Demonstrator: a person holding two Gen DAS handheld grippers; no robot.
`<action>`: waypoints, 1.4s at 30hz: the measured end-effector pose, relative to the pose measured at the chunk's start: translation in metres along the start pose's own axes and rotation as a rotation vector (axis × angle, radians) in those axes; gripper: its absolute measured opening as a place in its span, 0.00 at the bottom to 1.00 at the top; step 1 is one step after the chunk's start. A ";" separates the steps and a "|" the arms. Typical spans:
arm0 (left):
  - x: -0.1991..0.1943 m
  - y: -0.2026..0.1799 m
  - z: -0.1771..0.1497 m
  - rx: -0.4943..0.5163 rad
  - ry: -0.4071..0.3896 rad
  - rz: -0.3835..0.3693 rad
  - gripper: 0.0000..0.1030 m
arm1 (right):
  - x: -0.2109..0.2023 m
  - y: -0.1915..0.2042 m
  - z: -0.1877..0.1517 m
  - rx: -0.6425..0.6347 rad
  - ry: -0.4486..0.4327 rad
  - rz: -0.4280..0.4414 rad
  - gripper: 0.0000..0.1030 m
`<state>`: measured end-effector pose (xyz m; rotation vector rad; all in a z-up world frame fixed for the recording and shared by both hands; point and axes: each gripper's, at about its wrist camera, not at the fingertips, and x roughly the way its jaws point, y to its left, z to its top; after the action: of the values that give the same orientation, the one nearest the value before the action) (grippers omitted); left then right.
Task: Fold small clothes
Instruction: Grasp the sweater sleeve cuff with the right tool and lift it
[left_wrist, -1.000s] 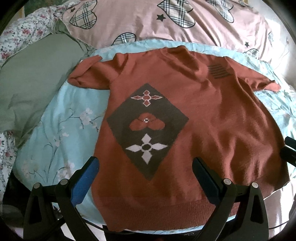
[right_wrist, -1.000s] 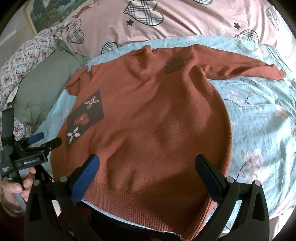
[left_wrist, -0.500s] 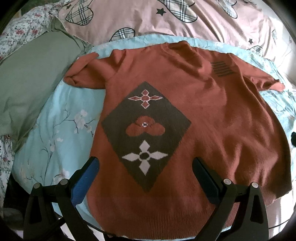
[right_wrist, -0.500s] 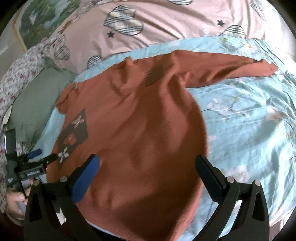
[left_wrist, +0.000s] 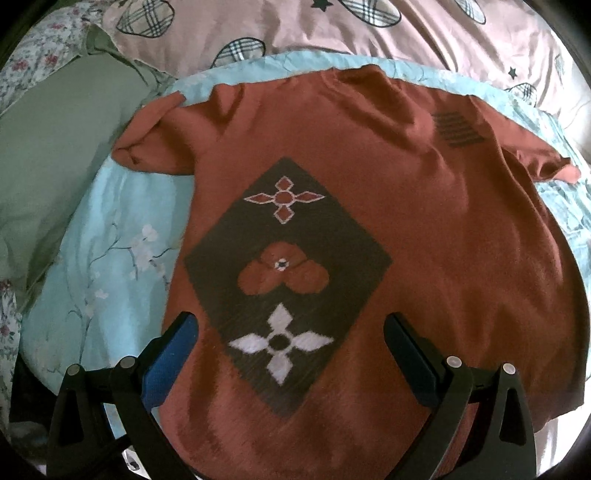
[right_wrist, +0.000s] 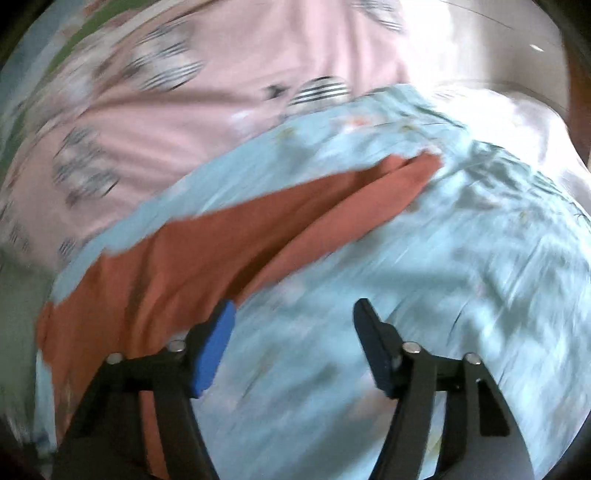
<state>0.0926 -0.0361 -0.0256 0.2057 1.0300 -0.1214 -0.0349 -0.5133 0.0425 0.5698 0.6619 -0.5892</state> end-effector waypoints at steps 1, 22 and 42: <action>0.002 -0.001 0.002 0.001 0.005 -0.002 0.98 | 0.007 -0.009 0.010 0.023 -0.001 -0.010 0.55; 0.040 -0.036 0.013 0.065 0.081 -0.027 0.98 | 0.073 -0.023 0.079 0.129 -0.010 0.147 0.05; 0.028 0.040 0.023 -0.163 -0.018 -0.223 0.98 | 0.115 0.374 -0.092 -0.238 0.417 0.887 0.05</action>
<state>0.1338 -0.0026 -0.0341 -0.0594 1.0379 -0.2400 0.2488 -0.2305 0.0119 0.6968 0.7720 0.4467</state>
